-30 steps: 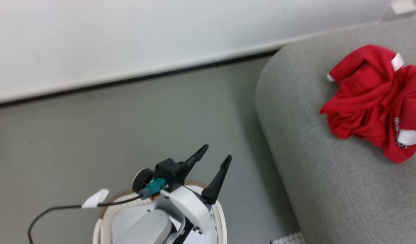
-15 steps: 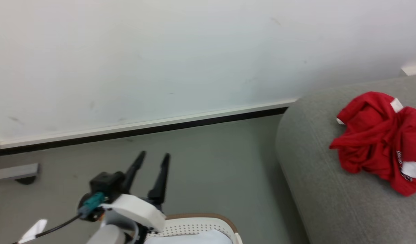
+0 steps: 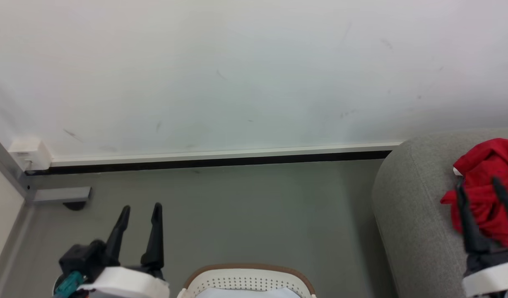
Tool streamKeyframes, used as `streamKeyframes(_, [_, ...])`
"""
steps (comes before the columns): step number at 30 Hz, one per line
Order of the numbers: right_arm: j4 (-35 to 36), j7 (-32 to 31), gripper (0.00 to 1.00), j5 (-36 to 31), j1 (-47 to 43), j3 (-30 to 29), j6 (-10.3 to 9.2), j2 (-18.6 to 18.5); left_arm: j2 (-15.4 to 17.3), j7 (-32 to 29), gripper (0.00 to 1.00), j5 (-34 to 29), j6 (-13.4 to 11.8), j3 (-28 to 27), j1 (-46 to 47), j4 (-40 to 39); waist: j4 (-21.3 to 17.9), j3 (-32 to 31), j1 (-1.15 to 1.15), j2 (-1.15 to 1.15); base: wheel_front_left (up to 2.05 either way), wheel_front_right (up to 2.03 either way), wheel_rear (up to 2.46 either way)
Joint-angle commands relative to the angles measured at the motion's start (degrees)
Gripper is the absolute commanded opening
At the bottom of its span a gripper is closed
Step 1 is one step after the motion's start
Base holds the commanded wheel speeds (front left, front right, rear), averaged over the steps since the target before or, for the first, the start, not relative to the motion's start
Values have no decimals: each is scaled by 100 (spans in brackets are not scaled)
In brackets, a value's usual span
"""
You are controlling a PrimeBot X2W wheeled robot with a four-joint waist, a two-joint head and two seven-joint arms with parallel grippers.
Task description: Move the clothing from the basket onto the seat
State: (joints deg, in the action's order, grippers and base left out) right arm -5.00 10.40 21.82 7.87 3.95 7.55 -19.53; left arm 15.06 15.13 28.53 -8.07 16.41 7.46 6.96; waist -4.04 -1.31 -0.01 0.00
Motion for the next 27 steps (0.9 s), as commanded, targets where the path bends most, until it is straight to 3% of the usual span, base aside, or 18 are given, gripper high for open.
streamKeyframes(1, [-19, 74, 100, -86, -129, -5, -13, 90, -29, 2, 100, -81, 28, -93, -152, -3, 27, -22, 1, 0, 0, 0, 0])
streamKeyframes(6, [-232, 395, 100, -437, -488, -137, -13, 648, -384, 2, 100, -302, 189, -581, -528, 74, 85, -69, 1, 0, 0, 0, 0])
streamKeyframes(13, [-690, 476, 100, -707, -615, 12, -14, 989, -797, 2, 100, -776, 656, -1087, -749, 357, 105, -96, 1, 0, 0, 0, 0])
streamKeyframes(27, [-667, 481, 100, -736, -515, 206, -13, 1109, -1170, 2, 100, -1290, 1192, -1617, -691, 611, 93, -109, 1, 0, 0, 0, 0])
